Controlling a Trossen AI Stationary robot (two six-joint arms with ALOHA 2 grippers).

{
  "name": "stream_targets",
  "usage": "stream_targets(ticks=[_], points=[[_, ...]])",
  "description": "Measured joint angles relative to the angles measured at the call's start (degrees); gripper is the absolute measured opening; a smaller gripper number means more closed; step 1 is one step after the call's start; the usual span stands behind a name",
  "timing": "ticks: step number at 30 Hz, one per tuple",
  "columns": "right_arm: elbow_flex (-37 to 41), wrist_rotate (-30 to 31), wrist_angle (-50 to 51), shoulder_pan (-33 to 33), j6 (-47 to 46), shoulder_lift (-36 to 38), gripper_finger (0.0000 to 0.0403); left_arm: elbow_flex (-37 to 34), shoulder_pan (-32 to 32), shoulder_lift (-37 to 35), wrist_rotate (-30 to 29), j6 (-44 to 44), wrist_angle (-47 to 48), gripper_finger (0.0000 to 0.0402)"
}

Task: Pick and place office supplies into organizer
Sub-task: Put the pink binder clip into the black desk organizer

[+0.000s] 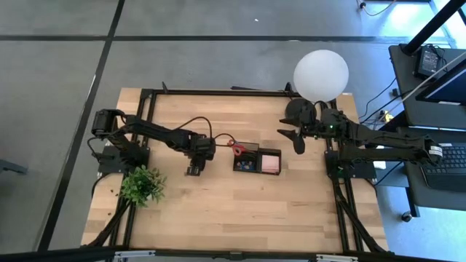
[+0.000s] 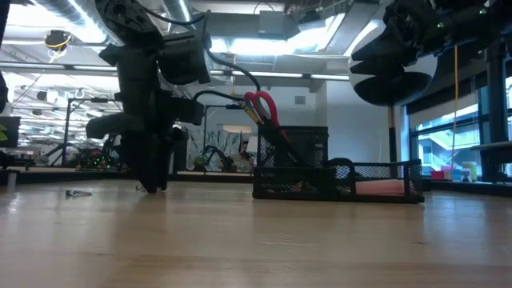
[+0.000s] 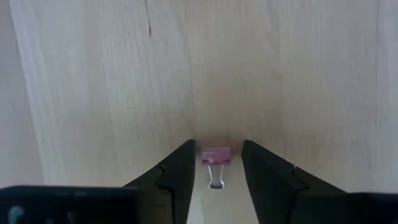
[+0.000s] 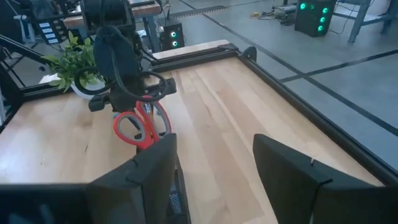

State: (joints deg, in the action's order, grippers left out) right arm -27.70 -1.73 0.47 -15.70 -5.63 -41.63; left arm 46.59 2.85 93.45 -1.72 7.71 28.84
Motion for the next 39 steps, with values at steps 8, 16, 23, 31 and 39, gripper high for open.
stream_targets(ticks=[8,16,23,31,39], points=[[0.0,0.0,0.1,0.0,0.2,0.0,0.0217,0.0,0.0,0.0,0.2,-1.1,0.7,0.0108],[0.0,0.0,0.1,0.0,1.5,0.0,0.0217,0.0,-0.1,0.1,0.1,-1.1,0.7,0.0095],[0.0,0.0,0.1,0.0,1.5,0.0,0.0217,-0.1,-0.1,0.0,0.1,-1.1,0.9,0.0074],[0.0,0.1,0.1,0.0,1.6,0.0,0.0217,-0.1,-0.1,0.0,-0.1,-1.0,0.9,0.0061],[0.0,0.2,0.1,0.0,1.6,0.0,0.0217,1.4,-0.1,0.2,-0.1,-1.0,2.9,0.006]])
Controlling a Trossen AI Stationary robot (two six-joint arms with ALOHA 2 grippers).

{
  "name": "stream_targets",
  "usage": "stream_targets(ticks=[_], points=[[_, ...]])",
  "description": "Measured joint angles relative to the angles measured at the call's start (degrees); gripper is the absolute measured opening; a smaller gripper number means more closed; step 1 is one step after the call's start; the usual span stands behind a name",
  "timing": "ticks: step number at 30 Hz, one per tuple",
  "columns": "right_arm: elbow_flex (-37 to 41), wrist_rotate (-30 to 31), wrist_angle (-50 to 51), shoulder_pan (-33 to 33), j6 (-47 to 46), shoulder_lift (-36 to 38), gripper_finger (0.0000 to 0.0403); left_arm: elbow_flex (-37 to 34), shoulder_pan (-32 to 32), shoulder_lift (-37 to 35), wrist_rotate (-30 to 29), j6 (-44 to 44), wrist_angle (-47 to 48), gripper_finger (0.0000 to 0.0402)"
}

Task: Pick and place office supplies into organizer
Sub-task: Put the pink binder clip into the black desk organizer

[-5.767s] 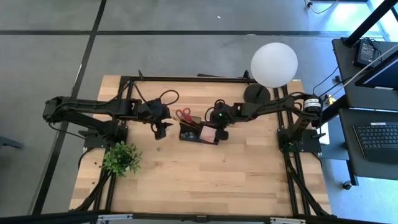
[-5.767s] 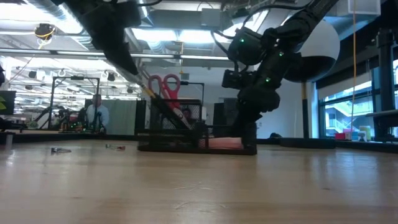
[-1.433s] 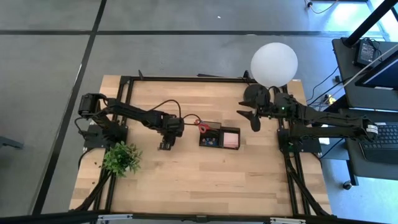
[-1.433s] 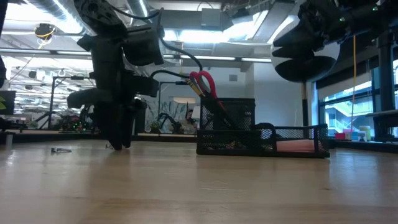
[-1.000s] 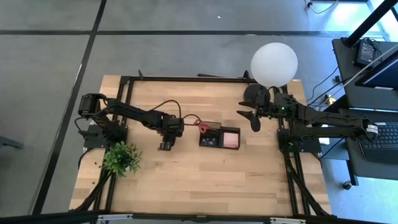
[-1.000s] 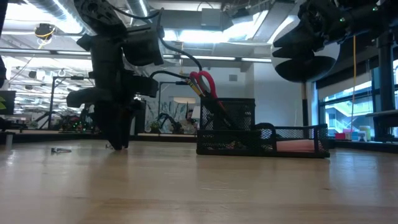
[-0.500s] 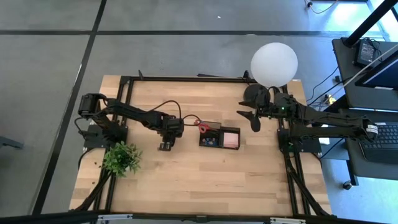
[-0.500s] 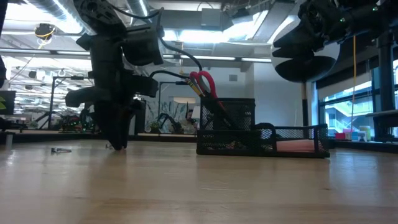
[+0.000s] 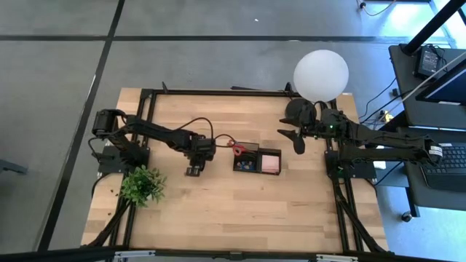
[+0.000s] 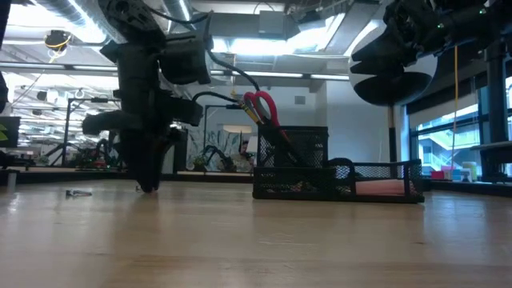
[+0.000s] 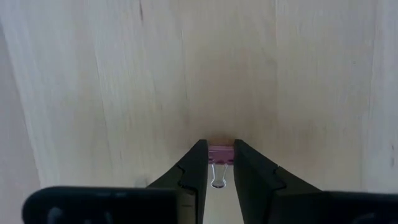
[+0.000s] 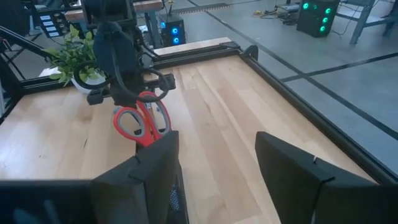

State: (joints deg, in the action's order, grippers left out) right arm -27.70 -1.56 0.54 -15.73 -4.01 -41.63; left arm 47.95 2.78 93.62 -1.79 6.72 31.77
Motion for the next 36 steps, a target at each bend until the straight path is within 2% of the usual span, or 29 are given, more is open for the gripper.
stream_targets(ticks=[9,13,18,23,36], points=[[0.0,0.0,0.0,0.0,0.0,0.0,0.0217,7.1,0.0,-3.7,10.7,0.0,4.7,0.0059],[0.0,0.0,-0.2,0.0,0.2,0.0,0.0217,9.2,0.0,-6.7,10.3,0.0,2.1,0.0059],[0.0,0.0,-0.3,0.0,0.1,0.0,0.0217,9.6,-0.2,-9.0,9.8,1.6,-9.6,0.0059],[0.0,0.0,-0.3,0.0,0.1,0.0,0.0217,9.5,-1.3,-8.2,6.1,9.5,-13.7,0.0059],[0.0,0.0,-0.2,0.0,-1.8,0.0,0.0217,9.5,-4.7,-5.2,3.9,18.0,-20.1,0.0059]])
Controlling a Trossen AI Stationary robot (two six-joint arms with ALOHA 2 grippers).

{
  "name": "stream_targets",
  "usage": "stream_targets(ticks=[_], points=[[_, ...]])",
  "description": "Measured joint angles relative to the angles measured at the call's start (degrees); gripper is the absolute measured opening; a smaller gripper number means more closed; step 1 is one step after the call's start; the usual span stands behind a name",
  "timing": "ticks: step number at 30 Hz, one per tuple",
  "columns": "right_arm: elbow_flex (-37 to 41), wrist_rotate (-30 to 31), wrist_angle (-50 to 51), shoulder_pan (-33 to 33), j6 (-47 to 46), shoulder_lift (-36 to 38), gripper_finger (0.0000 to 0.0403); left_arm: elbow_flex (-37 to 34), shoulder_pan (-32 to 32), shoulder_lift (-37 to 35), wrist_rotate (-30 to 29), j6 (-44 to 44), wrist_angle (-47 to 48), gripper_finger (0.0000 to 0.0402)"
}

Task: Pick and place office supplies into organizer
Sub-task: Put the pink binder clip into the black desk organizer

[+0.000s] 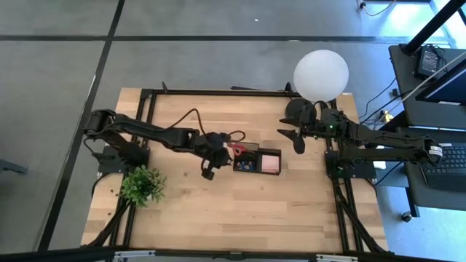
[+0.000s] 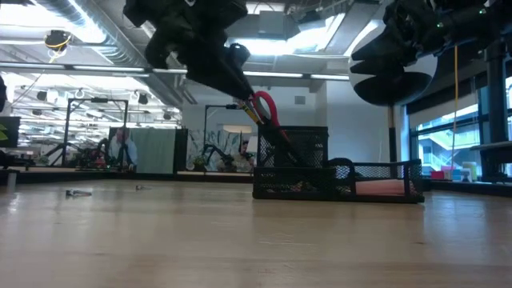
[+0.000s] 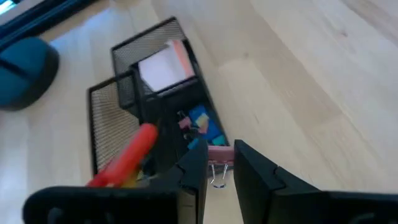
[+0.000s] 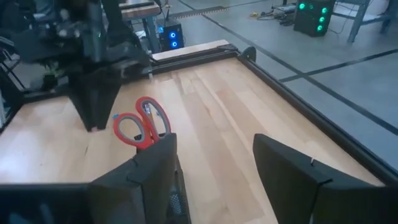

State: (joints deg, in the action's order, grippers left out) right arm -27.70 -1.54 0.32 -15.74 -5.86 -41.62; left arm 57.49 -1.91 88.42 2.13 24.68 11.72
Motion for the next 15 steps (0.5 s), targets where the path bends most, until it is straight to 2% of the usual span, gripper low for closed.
stream_targets(ticks=[4,13,15], points=[[0.0,0.0,0.4,0.1,-2.3,0.0,0.0217,0.0,-0.3,2.5,-0.2,2.5,-4.2,0.0059],[0.0,-0.2,1.1,0.7,-4.4,0.0,0.0217,0.0,-1.1,10.4,-1.9,1.0,-13.9,0.0059],[0.0,-0.2,1.1,0.7,-4.4,0.0,0.0217,0.0,-1.5,12.4,-4.8,0.7,-15.9,0.0059]])
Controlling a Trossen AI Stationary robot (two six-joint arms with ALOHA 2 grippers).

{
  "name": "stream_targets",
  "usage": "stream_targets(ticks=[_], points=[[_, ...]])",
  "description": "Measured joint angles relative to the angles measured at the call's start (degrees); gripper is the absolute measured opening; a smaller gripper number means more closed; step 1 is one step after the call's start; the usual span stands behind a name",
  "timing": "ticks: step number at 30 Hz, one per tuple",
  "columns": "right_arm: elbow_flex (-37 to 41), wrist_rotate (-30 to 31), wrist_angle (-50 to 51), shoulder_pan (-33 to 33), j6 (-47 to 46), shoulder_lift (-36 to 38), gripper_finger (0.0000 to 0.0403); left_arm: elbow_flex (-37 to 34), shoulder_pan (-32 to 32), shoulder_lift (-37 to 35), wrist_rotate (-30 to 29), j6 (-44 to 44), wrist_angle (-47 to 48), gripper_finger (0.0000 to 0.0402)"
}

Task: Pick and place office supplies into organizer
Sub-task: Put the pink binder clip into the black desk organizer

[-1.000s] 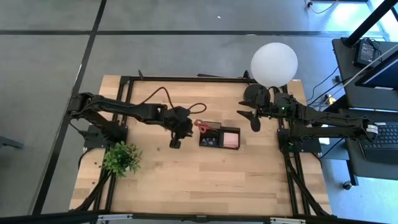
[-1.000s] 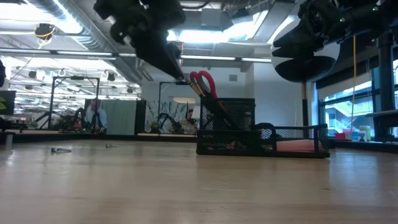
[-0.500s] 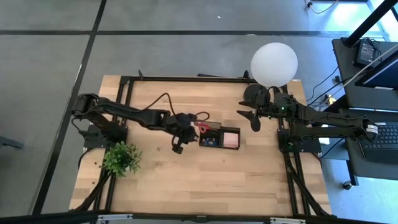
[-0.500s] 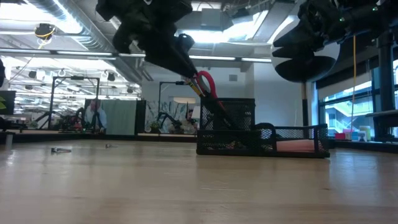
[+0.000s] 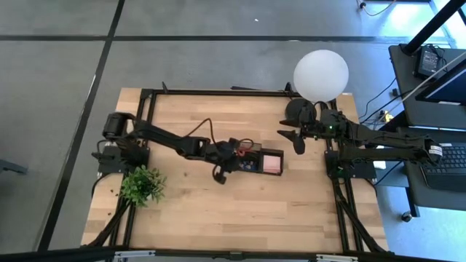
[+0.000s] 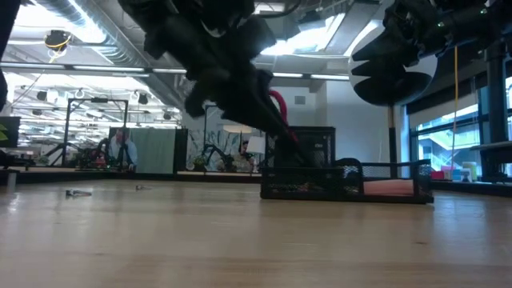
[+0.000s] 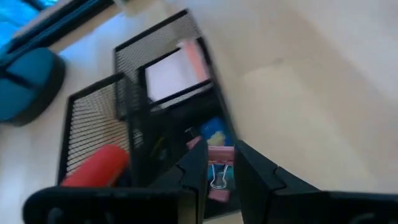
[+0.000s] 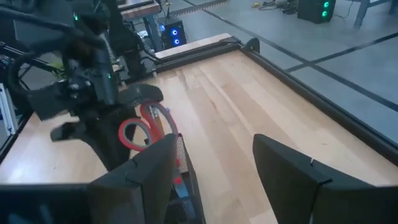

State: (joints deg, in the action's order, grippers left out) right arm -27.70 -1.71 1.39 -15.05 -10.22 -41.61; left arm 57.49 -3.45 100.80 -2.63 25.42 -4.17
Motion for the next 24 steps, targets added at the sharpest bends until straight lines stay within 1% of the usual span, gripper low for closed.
stream_targets(ticks=[3,6,17,24], points=[[0.0,0.0,0.1,0.0,0.0,0.0,0.0217,0.1,-0.9,1.7,-5.2,0.7,-1.5,0.0059],[0.0,0.0,0.1,0.0,0.1,0.0,0.0217,0.1,-1.8,2.4,-8.2,0.8,-2.0,0.0059],[0.0,0.0,0.2,0.0,0.7,0.0,0.0217,0.0,-2.9,2.4,-10.3,-1.6,-1.7,0.006],[0.0,0.1,0.2,0.0,1.6,0.0,0.0217,0.7,-2.9,2.4,-9.9,-1.7,-1.4,0.0083]])
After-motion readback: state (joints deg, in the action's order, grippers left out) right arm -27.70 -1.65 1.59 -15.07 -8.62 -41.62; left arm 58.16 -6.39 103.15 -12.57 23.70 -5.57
